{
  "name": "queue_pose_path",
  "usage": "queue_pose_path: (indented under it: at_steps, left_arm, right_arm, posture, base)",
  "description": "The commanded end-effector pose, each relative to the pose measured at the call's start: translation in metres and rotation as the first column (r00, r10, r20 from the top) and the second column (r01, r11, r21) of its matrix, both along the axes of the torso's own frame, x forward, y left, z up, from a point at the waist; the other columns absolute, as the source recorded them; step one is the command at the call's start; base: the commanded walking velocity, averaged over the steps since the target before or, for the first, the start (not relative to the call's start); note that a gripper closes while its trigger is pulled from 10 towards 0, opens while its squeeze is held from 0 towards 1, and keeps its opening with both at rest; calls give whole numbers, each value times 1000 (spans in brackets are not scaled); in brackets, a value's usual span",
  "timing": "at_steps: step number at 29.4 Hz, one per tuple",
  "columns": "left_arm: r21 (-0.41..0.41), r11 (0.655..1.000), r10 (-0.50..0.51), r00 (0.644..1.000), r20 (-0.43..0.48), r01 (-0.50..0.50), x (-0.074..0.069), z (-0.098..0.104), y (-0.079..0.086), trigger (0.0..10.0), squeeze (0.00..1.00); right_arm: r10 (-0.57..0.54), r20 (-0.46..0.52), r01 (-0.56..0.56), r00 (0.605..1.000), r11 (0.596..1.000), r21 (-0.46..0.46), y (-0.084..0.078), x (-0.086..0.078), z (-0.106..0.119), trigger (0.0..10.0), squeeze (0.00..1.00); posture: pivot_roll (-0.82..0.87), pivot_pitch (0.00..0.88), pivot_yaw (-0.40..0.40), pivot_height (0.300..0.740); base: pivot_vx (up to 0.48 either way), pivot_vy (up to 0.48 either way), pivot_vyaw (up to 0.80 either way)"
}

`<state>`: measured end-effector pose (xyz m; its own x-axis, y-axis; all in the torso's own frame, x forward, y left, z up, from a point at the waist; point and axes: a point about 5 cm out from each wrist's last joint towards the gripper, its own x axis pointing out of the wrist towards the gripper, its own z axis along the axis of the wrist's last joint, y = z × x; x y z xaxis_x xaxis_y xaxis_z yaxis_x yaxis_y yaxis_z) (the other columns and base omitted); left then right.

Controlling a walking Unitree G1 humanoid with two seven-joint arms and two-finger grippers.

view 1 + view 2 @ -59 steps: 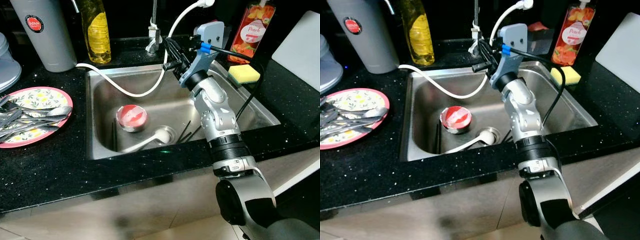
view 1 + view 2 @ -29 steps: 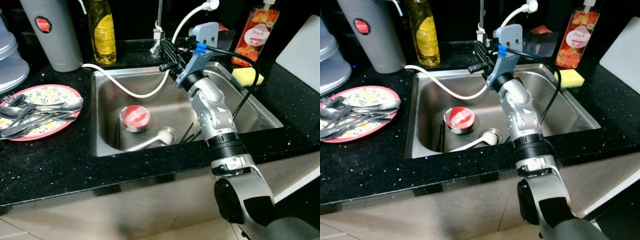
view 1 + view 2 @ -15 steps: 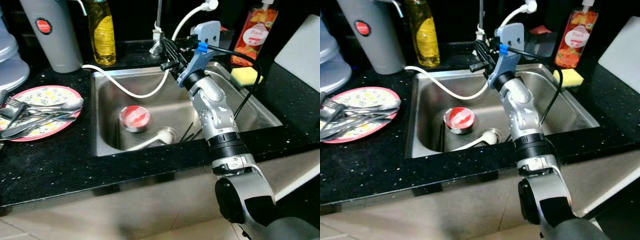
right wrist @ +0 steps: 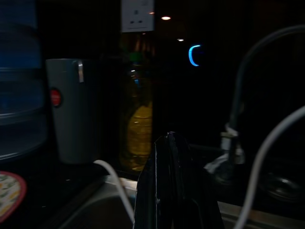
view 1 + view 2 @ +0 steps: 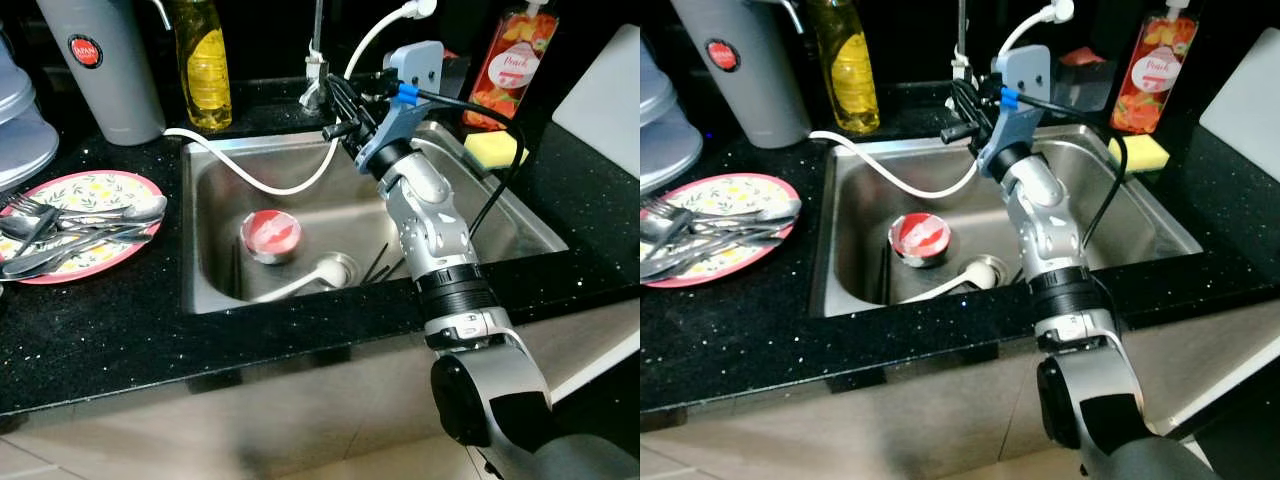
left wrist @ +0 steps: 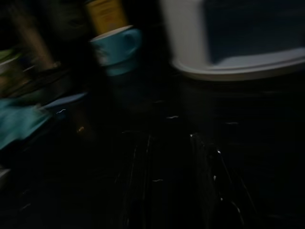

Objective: Kitchen organization

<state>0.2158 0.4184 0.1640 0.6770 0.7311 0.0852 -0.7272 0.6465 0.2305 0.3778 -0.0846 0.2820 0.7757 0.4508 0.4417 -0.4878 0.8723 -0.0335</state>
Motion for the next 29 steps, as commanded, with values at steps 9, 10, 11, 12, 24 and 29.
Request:
queue_pose_path:
  at_steps: [9, 10, 11, 12, 24, 29]
  left_arm:
    - [186, 977, 121, 988, -93, -102, -8, -3, 14, 10000, 0]
    - [193, 978, 106, 989, -104, -85, -6, -3, 11, 10000, 0]
    - [190, 979, 95, 989, -110, -73, -5, -3, 9, 10000, 0]
    - [189, 980, 89, 990, -111, -67, -4, -4, 7, 10000, 0]
    - [251, 963, 76, 994, 81, -94, 4, 54, 7, 10000, 0]
    - [250, 968, -112, 946, 304, 35, 27, 123, -27, 10000, 0]
  right_arm:
    - [-1, 0, 1, 1000, 1000, 9, -1, 0, 0, 10000, 0]
    - [-1, 0, 1, 1000, 1000, 9, -1, 0, 0, 10000, 0]
    - [-2, 0, 2, 1000, 1000, 9, -1, 0, 0, 10000, 0]
    - [-3, 0, 3, 1000, 1000, 8, -1, 0, 0, 10000, 0]
    - [-13, 2, 13, 1000, 1000, 9, -4, 0, 1, 10000, 0]
    - [-18, 7, 18, 1000, 1000, 15, -5, 0, 2, 10000, 0]
  posture:
    - [125, 0, -13, 740]
    - [125, 0, -13, 740]
    - [123, 0, -13, 740]
    - [119, 0, -12, 740]
    - [121, 0, -9, 740]
    - [125, 0, -5, 740]
  base:
    - [0, 0, 0]
    - [0, 0, 0]
    - [0, 0, 0]
    - [0, 0, 0]
    - [0, 0, 0]
    - [0, 0, 0]
